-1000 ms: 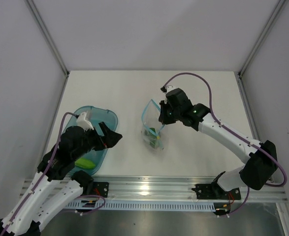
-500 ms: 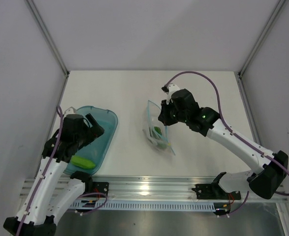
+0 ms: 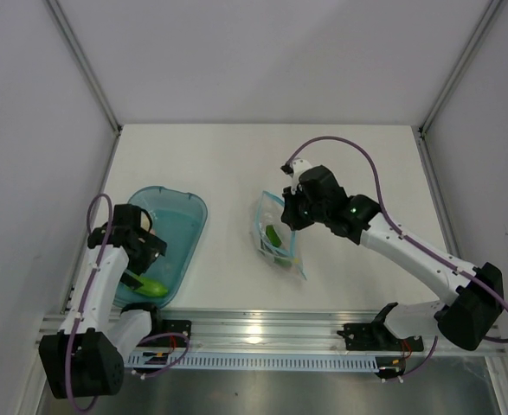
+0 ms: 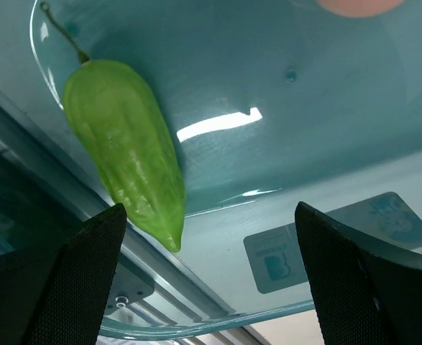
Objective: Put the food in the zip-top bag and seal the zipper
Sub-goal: Pick up the fake vegetable from the bin.
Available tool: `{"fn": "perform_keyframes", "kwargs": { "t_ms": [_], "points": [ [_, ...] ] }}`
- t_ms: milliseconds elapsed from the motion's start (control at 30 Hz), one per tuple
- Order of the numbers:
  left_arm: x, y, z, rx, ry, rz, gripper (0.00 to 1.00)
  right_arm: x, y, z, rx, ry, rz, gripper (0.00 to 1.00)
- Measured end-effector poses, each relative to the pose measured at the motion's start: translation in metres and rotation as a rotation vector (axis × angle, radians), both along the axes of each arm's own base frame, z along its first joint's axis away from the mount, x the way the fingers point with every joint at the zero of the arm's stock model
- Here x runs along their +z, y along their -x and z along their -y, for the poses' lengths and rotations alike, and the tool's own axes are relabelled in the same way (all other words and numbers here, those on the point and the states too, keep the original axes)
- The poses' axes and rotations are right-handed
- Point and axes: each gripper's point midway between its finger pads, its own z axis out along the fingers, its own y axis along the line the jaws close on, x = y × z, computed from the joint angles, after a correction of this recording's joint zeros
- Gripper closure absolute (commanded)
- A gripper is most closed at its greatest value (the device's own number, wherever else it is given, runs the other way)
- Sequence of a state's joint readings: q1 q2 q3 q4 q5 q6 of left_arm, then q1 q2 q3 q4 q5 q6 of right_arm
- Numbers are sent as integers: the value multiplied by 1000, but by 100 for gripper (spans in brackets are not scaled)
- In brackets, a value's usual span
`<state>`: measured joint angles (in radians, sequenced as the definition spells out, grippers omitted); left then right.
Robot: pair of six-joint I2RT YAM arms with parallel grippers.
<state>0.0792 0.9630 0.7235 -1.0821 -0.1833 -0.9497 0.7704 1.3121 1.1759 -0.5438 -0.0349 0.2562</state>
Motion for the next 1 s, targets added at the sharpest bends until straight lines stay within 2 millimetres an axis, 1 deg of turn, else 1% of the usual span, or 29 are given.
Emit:
{"fn": "perform_keyframes", "kwargs": {
  "t_ms": [133,300,567,833,900,1000],
  "points": [
    [-2,9,-4,87,-5,7,0,-4,3,2,9,3,-3,100],
    [-12,21,-2,150,8,-7,0,3,7,5,11,-18,20,100],
    [-31,31,0,198,25,-145,0,4,10,8,16,-27,30,100],
    [-60,45,6,228,54,-332,1,9,11,7,22,-43,40,100],
    [-61,43,10,233,82,-361,0,10,11,7,22,-44,41,100],
    [-61,42,13,240,104,-372,3,10,11,7,22,-44,41,100]
  ]
}}
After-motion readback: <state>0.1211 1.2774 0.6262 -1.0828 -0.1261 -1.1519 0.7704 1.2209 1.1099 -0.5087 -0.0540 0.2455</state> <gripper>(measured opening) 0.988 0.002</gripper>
